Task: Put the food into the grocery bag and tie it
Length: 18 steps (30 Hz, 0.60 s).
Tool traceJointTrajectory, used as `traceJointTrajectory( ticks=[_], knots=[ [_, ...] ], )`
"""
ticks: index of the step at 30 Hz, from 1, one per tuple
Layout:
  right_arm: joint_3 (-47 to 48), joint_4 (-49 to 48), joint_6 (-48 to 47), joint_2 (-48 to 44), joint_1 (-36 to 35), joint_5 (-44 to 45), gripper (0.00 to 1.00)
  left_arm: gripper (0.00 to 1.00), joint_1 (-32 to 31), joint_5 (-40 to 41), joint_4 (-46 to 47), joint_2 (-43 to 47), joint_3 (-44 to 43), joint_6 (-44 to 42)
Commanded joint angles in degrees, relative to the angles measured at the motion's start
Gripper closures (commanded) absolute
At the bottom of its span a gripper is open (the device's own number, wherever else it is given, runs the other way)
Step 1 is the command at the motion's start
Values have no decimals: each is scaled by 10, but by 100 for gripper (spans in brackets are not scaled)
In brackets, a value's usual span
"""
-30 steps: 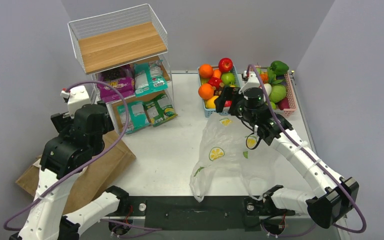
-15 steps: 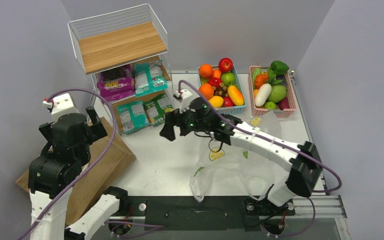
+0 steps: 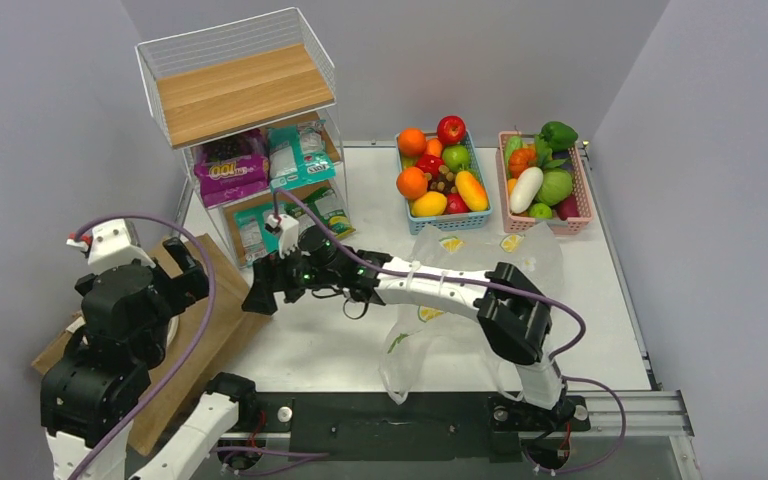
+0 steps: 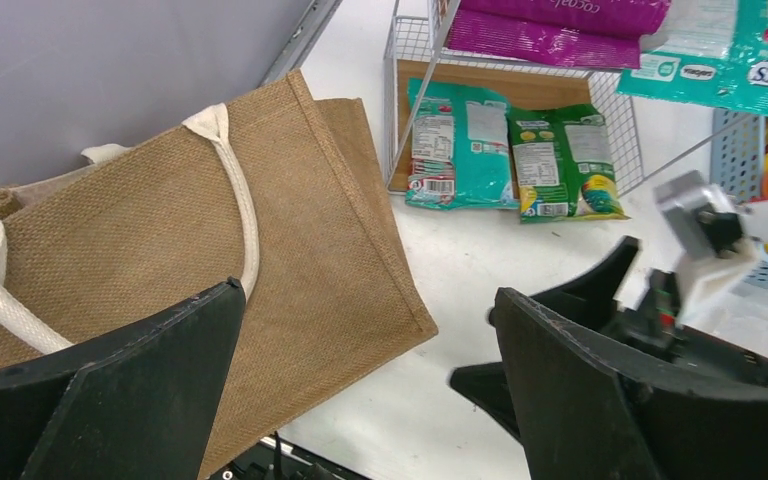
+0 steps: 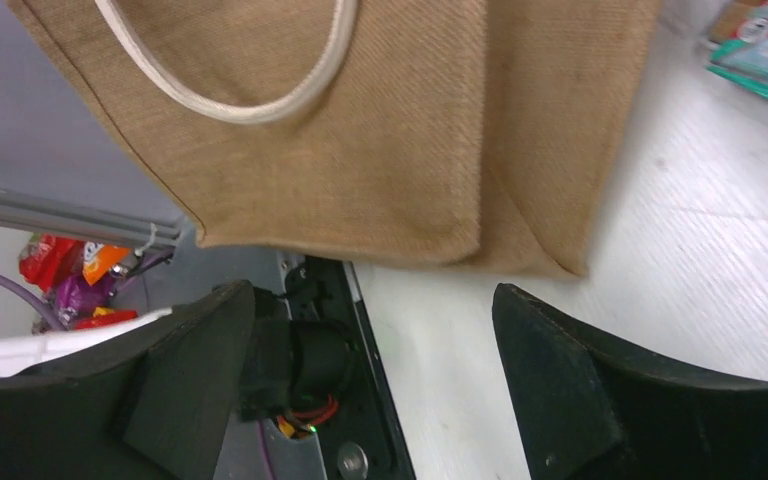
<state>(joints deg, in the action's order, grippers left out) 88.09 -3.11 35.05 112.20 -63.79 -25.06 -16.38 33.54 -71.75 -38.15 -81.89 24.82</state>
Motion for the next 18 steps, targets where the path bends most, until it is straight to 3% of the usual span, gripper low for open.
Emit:
traceJointTrajectory(
  ticks=[1,9,18],
  knots=[
    [68,-85,40,42,-15,6,16,5,4,-20,32,26,7,19],
    [175,-84,68,145,-18,12,18,5,3,-25,18,50,-4,22],
    [199,-58,47,185,-19,45,21,5,3,-34,17,67,9,27]
  ],
)
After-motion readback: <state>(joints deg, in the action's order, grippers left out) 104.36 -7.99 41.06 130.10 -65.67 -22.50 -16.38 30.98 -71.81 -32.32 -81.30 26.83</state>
